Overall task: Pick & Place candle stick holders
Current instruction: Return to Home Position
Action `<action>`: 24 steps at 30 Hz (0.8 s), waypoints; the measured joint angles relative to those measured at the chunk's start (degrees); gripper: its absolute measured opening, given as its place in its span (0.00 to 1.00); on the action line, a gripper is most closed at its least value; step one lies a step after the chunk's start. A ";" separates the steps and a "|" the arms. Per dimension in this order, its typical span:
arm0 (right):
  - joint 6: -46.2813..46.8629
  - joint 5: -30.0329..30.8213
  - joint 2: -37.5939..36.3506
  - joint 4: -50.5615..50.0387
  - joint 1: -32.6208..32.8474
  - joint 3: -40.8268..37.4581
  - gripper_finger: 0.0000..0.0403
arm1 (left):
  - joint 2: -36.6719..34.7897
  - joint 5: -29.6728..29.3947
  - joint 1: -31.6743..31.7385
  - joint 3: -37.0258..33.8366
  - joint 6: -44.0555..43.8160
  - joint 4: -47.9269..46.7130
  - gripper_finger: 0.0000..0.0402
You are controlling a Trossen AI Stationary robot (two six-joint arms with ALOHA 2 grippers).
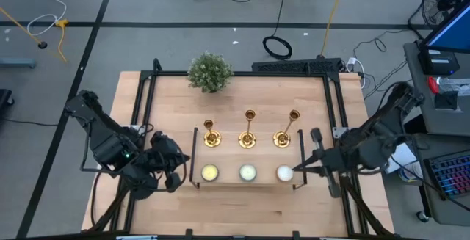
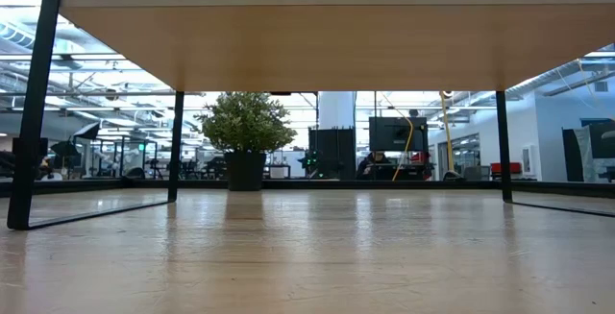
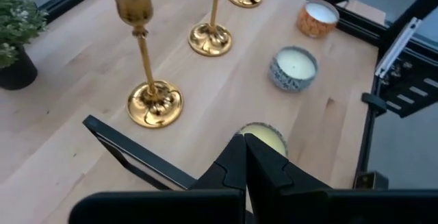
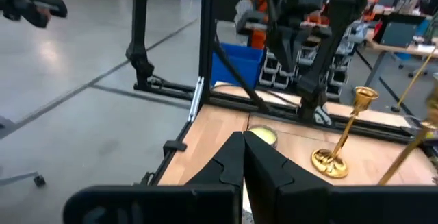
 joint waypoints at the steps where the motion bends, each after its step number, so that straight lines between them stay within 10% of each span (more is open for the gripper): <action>1: -0.27 -0.01 -1.01 0.34 0.00 -0.74 0.00 | 0.00 0.00 0.25 0.00 -0.03 0.07 0.00; 24: -2.10 0.32 -40.24 21.06 -2.67 -41.52 0.00 | 0.00 3.09 5.36 0.00 -5.93 0.52 0.00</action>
